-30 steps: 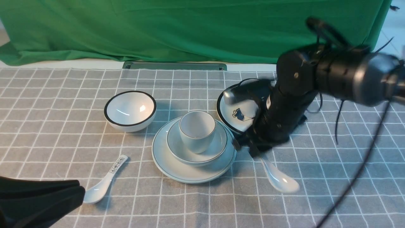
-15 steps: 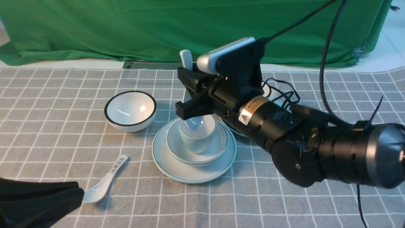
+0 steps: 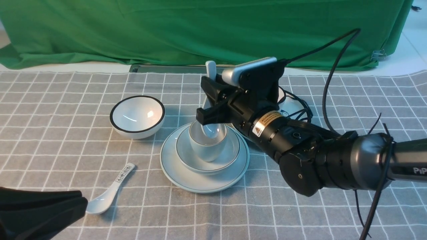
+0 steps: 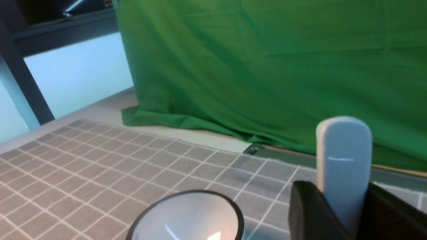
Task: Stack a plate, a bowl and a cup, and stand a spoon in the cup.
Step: Use the right arm to put the blue soup spoon into the blue teacup in the middle
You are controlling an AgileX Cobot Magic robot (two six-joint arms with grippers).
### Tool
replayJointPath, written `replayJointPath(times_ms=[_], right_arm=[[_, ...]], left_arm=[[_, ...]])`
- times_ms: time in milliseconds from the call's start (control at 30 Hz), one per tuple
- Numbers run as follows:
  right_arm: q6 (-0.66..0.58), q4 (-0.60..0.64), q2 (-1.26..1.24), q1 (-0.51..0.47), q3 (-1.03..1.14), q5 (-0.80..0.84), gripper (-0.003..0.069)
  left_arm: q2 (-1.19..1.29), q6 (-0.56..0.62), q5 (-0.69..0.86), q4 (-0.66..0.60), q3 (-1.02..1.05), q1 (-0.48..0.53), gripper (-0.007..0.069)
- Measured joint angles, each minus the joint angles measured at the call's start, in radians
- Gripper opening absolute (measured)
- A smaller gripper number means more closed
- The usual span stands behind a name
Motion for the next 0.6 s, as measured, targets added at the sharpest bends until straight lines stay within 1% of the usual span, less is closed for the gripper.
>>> replayJointPath(times_ms=[267,333,367,400,467,533,600], right_arm=[[0.001,-0.003,0.053,0.000,-0.003,-0.007,0.0176],[0.001,-0.003,0.076,0.000,-0.003,-0.008,0.0209],[0.001,-0.003,0.078,0.000,-0.003,-0.008,0.0213],[0.000,-0.003,0.086,0.000,-0.003,-0.008,0.0253],[-0.002,-0.003,0.089,0.000,-0.003,-0.009,0.0284],[-0.002,-0.003,0.089,0.000,-0.003,-0.016,0.0307],[-0.004,-0.003,0.079,0.000,-0.003,-0.011,0.0314]], left_arm=[[0.000,0.000,0.000,0.000,0.000,0.000,0.0009],[0.000,0.000,0.000,0.001,0.000,0.000,0.0009],[0.000,0.000,0.000,0.001,0.000,0.000,0.0009],[0.000,0.000,0.000,0.001,0.000,0.000,0.0009],[0.000,0.000,0.000,0.001,0.000,0.000,0.0009],[0.000,0.000,0.000,0.001,0.000,0.000,0.0009],[-0.001,0.000,0.000,0.001,0.000,0.000,0.0009]])
